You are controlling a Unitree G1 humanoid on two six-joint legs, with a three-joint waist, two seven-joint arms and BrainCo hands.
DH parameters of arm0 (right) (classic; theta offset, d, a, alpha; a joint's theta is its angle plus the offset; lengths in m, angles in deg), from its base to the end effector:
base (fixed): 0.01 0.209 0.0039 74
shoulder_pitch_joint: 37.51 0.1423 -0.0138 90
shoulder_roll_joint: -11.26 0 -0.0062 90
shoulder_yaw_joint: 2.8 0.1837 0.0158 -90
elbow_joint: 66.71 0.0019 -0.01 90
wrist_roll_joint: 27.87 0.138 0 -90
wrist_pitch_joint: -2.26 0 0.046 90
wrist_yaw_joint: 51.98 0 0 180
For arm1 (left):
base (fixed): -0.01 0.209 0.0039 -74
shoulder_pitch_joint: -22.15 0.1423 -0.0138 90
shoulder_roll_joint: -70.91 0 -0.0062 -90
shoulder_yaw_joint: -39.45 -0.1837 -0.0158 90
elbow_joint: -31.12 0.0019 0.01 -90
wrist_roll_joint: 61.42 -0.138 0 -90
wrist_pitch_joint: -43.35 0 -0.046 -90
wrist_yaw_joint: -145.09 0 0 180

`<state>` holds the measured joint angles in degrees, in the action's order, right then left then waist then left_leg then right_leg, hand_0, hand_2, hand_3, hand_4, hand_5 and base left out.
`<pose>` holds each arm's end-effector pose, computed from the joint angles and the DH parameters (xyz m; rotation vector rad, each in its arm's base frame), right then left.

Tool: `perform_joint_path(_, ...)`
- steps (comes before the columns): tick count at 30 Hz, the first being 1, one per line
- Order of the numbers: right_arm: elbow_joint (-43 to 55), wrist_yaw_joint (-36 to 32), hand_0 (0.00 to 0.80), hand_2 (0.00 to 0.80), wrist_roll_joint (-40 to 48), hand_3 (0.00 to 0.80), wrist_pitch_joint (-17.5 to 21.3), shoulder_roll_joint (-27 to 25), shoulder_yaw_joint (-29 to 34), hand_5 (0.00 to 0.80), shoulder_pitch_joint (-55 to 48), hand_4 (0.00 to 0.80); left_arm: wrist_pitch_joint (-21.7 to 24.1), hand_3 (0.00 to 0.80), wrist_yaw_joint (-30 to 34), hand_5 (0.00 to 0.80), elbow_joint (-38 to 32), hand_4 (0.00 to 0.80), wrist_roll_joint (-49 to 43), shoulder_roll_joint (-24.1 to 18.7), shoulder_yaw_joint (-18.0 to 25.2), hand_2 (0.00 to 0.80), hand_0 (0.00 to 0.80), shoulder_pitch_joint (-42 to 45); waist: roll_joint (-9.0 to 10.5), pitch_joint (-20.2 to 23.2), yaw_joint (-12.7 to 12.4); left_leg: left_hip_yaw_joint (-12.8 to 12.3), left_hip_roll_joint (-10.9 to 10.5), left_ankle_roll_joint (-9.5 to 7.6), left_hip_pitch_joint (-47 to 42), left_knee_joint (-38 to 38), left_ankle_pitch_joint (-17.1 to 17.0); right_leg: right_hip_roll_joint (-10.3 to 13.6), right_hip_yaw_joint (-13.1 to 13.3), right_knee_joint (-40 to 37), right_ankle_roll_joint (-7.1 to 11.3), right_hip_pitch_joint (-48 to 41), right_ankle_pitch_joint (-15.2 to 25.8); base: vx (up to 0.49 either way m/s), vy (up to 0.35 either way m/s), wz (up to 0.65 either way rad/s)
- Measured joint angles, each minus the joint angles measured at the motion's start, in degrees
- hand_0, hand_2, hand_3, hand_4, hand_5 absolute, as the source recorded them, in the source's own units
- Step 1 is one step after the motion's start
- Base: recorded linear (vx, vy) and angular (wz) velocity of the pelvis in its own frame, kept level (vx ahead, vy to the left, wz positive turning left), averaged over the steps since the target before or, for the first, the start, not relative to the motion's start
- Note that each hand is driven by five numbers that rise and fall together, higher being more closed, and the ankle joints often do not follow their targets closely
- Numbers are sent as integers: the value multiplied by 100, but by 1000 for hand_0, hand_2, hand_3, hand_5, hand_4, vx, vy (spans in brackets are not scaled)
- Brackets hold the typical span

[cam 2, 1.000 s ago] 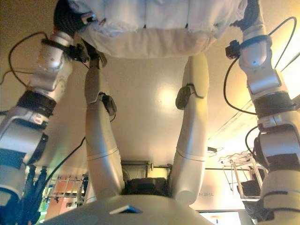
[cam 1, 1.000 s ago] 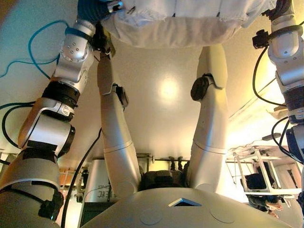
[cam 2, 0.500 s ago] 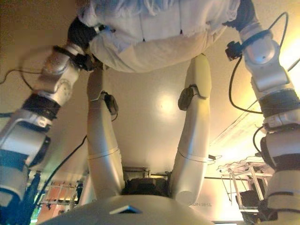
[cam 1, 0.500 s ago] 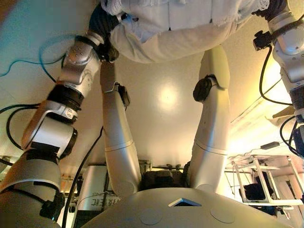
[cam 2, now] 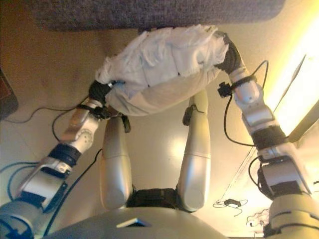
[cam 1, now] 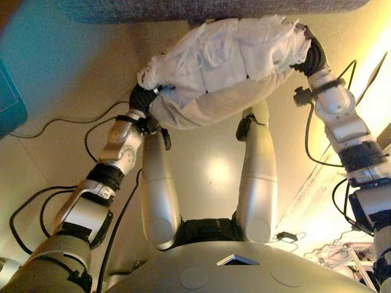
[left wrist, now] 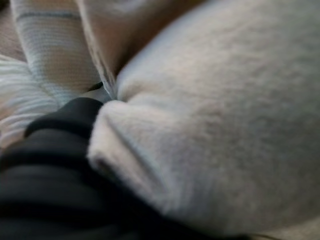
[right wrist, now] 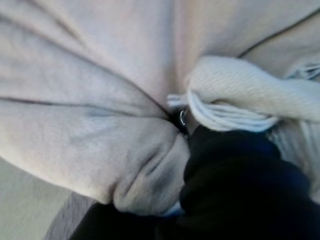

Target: Pick up the cushion and take it to the sofa

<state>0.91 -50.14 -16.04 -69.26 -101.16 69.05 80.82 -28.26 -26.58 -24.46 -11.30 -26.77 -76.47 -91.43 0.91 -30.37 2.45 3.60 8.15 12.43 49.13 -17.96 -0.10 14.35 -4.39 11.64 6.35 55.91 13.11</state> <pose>0.2846 -0.2266 0.1220 -0.5270 -0.3327 0.1809 0.2676 0.1820 0.0342 -0.2767 0.0228 -0.2615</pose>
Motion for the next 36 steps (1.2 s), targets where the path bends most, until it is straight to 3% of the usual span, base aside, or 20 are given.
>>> perform_joint_path(2,38,7,800,800,-100,800,38,227,147,800,-415,800,-18,800,-23,800,-76,800,-1,19,10,800,800,272,81,-7,-14,-44,-29,-14,-520,138,7,28,2,-37,41,-473,40,45,125,-4)
perform_joint_path(8,327,-38,800,800,-117,800,163,629,200,800,-1432,800,-14,800,-33,800,-245,800,-11,11,186,800,800,1003,84,-2,-39,-86,4,-12,-2262,718,5,40,-115,-103,95,-2033,-191,54,19,-5)
perform_joint_path(15,1254,-175,800,800,-210,800,199,1059,465,800,-2565,800,-54,800,-348,800,-1581,800,-691,33,1006,800,800,2117,-30,65,-66,-53,151,-90,-3881,1288,11,-22,-293,-364,183,-3684,-500,193,-62,8)
perform_joint_path(23,1987,-445,800,800,-210,800,237,1056,765,800,-3624,800,-57,800,-349,800,-2568,800,-962,348,1115,800,800,3451,-390,1267,-197,-225,285,-131,-5016,1952,2,-171,-463,-1219,284,-4942,-377,186,-16,0)
perform_joint_path(27,2264,-381,800,800,-201,800,239,1057,774,800,-3911,800,-51,800,-378,800,-2825,800,-1066,324,1131,800,800,3738,-403,1801,-194,-442,337,-131,-5440,2167,-4,-228,-519,-1642,338,-5480,-330,74,5,5)
perform_joint_path(36,2590,-324,800,800,-86,800,240,1080,823,800,-4222,800,-45,800,-377,800,-3112,800,-1069,246,1136,800,800,3950,-368,2150,-187,-654,347,-139,-5765,2291,-1,-237,-467,-1675,382,-5726,-371,38,-17,-5)
